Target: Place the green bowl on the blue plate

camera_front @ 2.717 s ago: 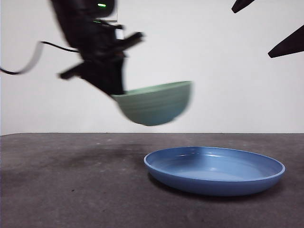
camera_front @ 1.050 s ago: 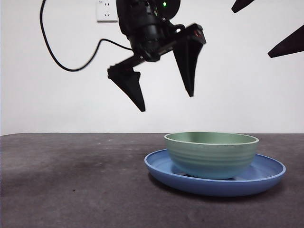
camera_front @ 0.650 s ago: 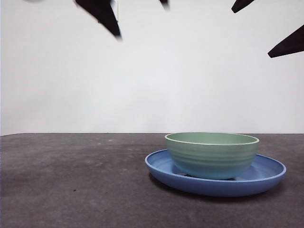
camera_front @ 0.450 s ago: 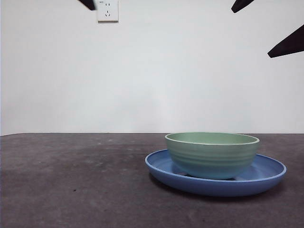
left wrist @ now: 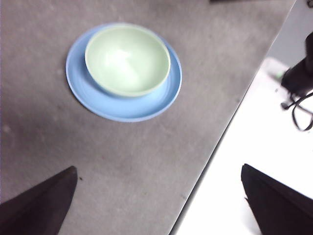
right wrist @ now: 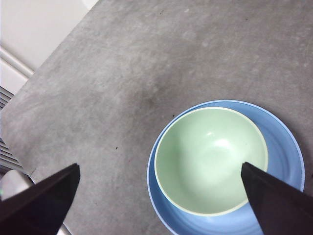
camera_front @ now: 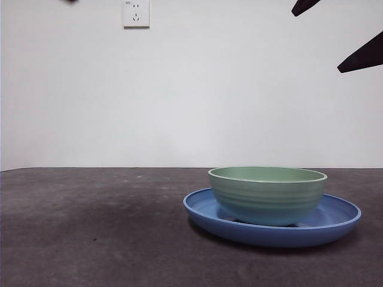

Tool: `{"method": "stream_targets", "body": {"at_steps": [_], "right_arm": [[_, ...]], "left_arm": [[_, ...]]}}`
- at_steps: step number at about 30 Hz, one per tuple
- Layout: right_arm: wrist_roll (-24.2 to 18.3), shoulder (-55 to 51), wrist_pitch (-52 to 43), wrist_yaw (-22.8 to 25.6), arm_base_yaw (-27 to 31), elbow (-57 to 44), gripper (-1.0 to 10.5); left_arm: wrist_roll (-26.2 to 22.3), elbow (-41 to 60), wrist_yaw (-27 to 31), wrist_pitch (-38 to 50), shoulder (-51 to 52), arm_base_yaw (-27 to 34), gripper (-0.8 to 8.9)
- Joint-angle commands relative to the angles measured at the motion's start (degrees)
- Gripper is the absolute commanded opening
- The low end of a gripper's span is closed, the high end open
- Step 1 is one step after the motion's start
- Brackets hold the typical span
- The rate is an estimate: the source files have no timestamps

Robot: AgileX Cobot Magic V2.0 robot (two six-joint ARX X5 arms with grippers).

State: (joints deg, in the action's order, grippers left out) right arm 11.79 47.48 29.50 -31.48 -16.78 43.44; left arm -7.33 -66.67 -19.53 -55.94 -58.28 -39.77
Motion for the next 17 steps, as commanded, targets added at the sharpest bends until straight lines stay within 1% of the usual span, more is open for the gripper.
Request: {"method": "stream_targets", "body": {"at_steps": [1, 3, 5, 9, 12, 17], "right_arm": [[-0.4, 0.3, 0.5, 0.0, -0.1, 0.9, 5.7], [0.1, 0.4, 1.1, 0.0, -0.1, 0.9, 5.7], [2.0, 0.4, 1.7, 0.3, -0.1, 0.9, 5.7], [6.7, 1.4, 3.0, 3.6, 1.0, 0.9, 5.7], [7.9, 3.7, 3.5, 2.5, 3.5, 0.9, 5.7], [7.7, 10.6, 2.9, -0.9, 10.6, 0.9, 5.7]], "left_arm": [[-1.0, 2.6, -0.2, 2.4, 0.2, -0.4, 6.29], [-1.0, 3.0, -0.2, 2.7, 0.2, -0.4, 6.29], [-1.0, 2.9, -0.2, 3.3, 0.2, -0.4, 6.29], [-1.0, 2.9, -0.2, 3.4, 0.2, -0.4, 6.29], [-1.0, 2.9, -0.2, 3.4, 0.3, -0.4, 6.29], [-1.0, 2.9, -0.2, 3.3, 0.3, -0.4, 6.3]]}}
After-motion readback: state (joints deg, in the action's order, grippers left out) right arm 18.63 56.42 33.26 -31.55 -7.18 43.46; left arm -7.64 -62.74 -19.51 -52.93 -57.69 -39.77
